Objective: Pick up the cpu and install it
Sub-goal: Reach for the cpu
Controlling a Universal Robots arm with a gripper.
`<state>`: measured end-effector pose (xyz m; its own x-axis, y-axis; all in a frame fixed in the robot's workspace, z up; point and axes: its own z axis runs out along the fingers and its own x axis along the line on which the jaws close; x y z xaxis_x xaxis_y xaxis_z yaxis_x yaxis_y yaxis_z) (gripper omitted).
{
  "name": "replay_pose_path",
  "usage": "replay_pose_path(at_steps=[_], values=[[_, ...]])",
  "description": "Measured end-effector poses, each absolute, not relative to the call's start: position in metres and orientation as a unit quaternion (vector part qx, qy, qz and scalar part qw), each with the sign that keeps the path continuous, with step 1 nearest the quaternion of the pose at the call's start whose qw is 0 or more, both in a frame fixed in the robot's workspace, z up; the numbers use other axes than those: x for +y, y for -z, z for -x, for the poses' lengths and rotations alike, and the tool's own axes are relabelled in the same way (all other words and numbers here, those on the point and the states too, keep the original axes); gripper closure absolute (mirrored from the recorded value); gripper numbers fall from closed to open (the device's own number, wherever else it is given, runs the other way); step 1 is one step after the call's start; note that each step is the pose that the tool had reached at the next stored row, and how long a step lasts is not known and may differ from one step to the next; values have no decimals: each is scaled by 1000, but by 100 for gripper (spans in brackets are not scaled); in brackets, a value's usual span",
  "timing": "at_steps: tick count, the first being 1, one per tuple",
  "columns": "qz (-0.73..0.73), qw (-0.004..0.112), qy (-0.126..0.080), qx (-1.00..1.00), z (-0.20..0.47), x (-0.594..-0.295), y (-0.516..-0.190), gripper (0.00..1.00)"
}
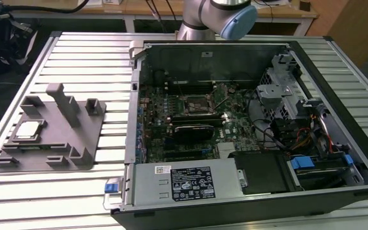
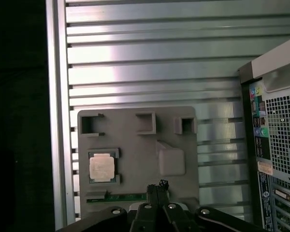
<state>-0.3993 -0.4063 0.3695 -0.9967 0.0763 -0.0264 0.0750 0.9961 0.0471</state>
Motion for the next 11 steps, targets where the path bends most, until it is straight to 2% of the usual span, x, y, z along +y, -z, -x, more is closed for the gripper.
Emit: replay_pose_path(at_steps=[11], values=[[-38,14,-23,999,409,-409,-358,89]])
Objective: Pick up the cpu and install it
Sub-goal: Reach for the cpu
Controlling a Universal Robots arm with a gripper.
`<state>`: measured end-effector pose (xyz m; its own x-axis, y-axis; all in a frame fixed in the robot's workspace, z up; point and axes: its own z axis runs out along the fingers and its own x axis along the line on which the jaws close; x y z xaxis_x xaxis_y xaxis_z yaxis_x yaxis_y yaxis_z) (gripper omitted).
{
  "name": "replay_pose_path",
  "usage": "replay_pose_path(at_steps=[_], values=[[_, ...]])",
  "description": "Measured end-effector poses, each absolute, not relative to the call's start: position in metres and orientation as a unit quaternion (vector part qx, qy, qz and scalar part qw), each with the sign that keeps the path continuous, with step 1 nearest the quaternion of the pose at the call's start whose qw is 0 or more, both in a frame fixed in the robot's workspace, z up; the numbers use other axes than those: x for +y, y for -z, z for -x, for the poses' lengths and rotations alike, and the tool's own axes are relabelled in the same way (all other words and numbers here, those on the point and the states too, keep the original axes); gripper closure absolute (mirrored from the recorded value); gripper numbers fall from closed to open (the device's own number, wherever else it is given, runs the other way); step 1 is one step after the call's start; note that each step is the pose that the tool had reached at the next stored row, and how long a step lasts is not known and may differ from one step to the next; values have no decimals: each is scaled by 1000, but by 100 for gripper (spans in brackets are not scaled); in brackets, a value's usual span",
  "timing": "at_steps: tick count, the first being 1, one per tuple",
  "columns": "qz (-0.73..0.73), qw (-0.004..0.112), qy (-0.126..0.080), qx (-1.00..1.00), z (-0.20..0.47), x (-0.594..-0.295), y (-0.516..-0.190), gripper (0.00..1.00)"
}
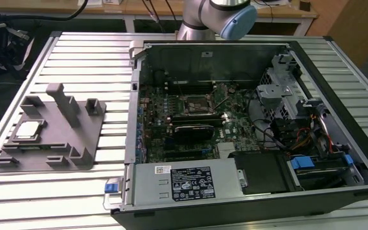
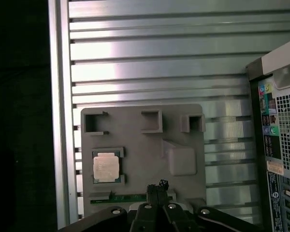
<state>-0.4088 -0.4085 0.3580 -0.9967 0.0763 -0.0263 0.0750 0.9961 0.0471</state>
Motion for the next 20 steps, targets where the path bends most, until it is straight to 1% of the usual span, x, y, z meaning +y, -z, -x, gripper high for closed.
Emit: replay_pose_path(at_steps=[20], values=[[-38,14,-23,999,426,-415,-334,89]])
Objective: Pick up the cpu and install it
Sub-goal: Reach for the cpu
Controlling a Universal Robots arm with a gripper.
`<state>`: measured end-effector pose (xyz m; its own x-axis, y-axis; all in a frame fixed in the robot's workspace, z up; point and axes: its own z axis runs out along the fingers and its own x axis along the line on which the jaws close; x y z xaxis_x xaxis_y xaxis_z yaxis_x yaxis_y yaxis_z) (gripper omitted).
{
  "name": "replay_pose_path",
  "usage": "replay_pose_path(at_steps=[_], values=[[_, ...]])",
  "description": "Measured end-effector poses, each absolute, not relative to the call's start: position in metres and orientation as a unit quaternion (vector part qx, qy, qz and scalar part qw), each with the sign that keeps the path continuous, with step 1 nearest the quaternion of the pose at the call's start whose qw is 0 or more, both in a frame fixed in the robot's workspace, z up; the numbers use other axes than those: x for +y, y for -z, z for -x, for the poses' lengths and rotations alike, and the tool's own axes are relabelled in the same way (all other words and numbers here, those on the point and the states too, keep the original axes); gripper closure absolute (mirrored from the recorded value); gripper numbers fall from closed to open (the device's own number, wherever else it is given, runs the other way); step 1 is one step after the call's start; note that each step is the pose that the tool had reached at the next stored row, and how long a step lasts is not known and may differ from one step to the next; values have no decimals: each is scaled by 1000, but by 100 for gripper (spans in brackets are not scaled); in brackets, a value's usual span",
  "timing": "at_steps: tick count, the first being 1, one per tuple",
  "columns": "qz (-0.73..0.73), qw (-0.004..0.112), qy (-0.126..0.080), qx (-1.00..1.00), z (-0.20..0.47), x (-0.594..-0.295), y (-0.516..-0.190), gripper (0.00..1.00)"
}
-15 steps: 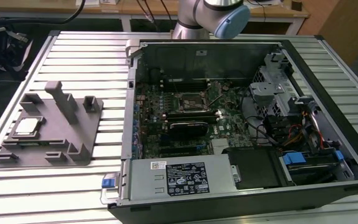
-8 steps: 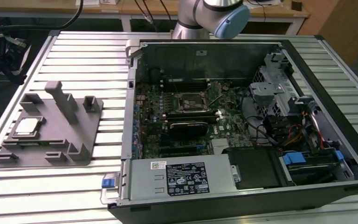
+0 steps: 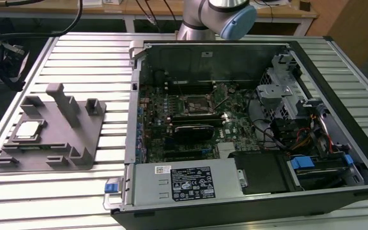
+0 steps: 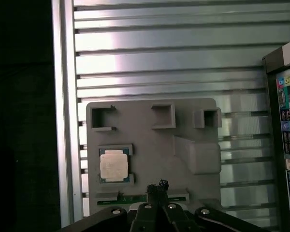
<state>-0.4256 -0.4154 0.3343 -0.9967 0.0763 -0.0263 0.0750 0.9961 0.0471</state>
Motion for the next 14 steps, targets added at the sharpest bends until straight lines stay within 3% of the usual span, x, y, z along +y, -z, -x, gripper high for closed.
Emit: replay_pose_path(at_steps=[14], values=[[-38,14,-23,999,436,-419,-318,89]])
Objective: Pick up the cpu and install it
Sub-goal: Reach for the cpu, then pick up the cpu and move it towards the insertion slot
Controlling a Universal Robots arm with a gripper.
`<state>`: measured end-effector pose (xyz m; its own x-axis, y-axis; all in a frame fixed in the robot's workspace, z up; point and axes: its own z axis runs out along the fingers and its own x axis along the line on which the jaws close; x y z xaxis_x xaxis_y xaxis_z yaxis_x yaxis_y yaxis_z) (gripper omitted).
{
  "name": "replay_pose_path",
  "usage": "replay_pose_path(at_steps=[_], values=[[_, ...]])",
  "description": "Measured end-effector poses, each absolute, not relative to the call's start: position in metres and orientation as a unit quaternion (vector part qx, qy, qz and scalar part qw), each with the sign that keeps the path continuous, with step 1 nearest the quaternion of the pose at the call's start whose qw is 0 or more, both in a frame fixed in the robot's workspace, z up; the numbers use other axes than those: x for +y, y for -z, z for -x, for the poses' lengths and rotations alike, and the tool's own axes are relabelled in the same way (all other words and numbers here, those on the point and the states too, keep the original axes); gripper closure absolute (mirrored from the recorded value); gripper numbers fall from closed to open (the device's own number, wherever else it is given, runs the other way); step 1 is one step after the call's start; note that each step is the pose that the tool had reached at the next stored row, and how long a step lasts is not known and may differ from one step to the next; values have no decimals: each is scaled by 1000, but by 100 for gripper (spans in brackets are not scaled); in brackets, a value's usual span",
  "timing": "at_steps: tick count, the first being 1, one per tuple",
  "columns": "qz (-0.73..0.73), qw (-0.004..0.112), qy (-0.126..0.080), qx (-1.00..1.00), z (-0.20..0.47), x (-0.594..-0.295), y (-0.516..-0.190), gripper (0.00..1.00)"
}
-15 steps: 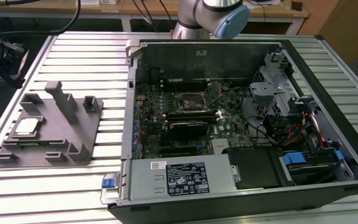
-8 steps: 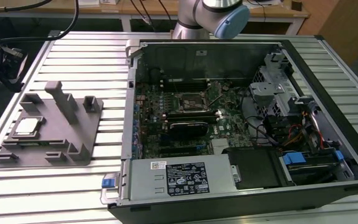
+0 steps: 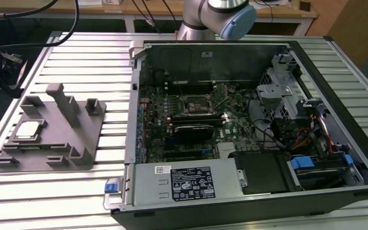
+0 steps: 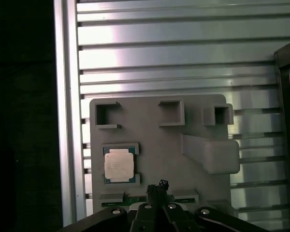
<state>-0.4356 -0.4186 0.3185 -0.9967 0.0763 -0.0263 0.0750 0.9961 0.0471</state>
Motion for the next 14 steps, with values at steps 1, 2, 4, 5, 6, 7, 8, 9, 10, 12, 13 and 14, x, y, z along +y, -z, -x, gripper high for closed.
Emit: replay_pose_path(at_steps=[1,2,4,5,6,7,8,9,10,12,13,14], values=[[-38,14,-23,999,436,-419,-318,89],[-38,14,-23,999,437,-419,-317,89],[-38,14,-23,999,439,-419,-315,89],[-38,14,-23,999,439,-419,-314,89],[-38,14,-23,999,440,-419,-314,89],[-38,14,-23,999,440,-419,-313,89],[-38,14,-23,999,441,-419,-312,89],[-38,14,-23,999,441,-419,-312,89],[-38,14,-23,999,441,-419,-312,89],[-38,14,-23,999,442,-419,-312,89],[-38,14,-23,999,442,-419,-312,89],[-38,14,-23,999,442,-419,-312,89]])
